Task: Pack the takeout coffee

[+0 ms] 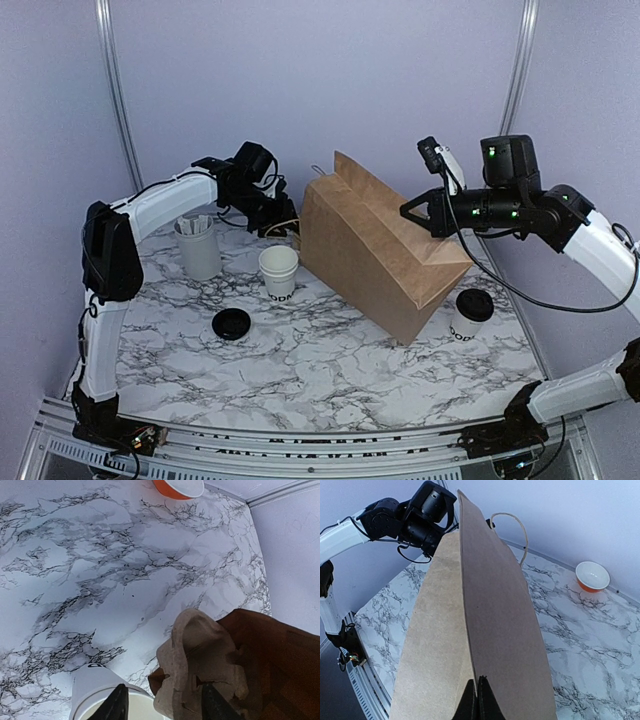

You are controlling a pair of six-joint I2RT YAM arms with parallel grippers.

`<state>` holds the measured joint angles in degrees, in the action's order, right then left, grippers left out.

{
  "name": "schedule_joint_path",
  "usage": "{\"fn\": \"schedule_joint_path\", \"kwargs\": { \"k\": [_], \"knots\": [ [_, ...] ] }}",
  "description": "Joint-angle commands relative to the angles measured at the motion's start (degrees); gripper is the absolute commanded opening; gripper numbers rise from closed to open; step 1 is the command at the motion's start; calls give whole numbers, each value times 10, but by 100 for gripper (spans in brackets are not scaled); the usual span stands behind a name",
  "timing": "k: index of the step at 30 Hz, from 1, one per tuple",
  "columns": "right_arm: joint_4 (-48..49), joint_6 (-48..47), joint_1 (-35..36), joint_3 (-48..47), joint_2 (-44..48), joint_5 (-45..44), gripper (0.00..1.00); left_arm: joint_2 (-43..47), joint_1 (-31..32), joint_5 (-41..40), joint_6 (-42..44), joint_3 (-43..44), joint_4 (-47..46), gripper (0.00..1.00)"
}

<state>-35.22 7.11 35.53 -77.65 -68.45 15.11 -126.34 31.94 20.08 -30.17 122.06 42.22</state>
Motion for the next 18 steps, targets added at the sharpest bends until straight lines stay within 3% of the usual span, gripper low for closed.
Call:
{"fn": "schedule_joint_path", "kwargs": {
  "k": [1, 4, 12, 18],
  "knots": [
    [9, -6, 9, -8, 2, -2, 1, -25, 6, 3, 5, 26, 17, 45],
    [6, -6, 9, -6, 0, -4, 1, -36, 8, 3, -1, 43, 17, 37],
    [2, 8, 9, 20, 15, -16, 1, -47, 7, -18, -13, 114, 16, 0],
    [5, 22, 9, 54, 35, -36, 1, -38, -1, -34, -17, 149, 12, 0]
  ]
}}
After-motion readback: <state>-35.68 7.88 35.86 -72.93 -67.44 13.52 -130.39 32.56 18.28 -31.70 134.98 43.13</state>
